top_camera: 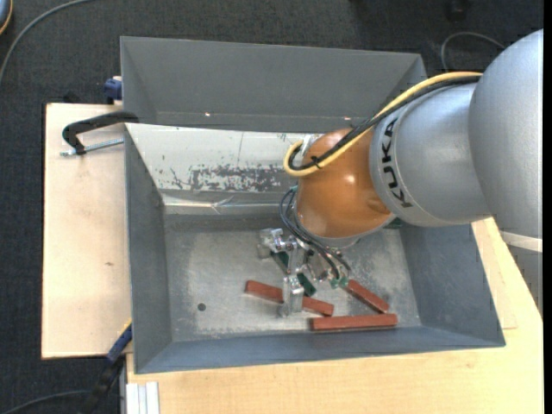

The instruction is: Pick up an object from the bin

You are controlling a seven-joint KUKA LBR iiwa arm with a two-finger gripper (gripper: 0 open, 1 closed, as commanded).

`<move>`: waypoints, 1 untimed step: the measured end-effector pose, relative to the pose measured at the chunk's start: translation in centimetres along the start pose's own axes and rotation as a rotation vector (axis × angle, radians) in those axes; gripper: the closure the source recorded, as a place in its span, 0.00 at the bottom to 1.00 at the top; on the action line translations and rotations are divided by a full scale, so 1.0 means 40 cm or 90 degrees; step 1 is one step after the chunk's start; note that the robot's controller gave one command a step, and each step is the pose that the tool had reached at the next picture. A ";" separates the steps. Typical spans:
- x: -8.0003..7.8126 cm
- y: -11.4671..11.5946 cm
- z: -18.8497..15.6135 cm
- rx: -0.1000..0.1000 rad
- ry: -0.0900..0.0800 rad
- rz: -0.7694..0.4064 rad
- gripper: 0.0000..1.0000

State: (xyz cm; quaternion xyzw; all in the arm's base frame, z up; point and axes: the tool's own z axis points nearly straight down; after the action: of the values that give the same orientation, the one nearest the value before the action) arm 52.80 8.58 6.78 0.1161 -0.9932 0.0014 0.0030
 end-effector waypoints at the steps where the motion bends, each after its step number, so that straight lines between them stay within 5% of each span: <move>1: 0.078 0.007 -0.083 -0.002 -0.003 0.072 0.00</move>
Offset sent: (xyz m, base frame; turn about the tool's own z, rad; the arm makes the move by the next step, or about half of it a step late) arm -0.0313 -0.0050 0.0322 0.1129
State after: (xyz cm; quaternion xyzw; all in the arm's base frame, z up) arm 49.70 8.14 10.13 0.0596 -0.9982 -0.0005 0.0004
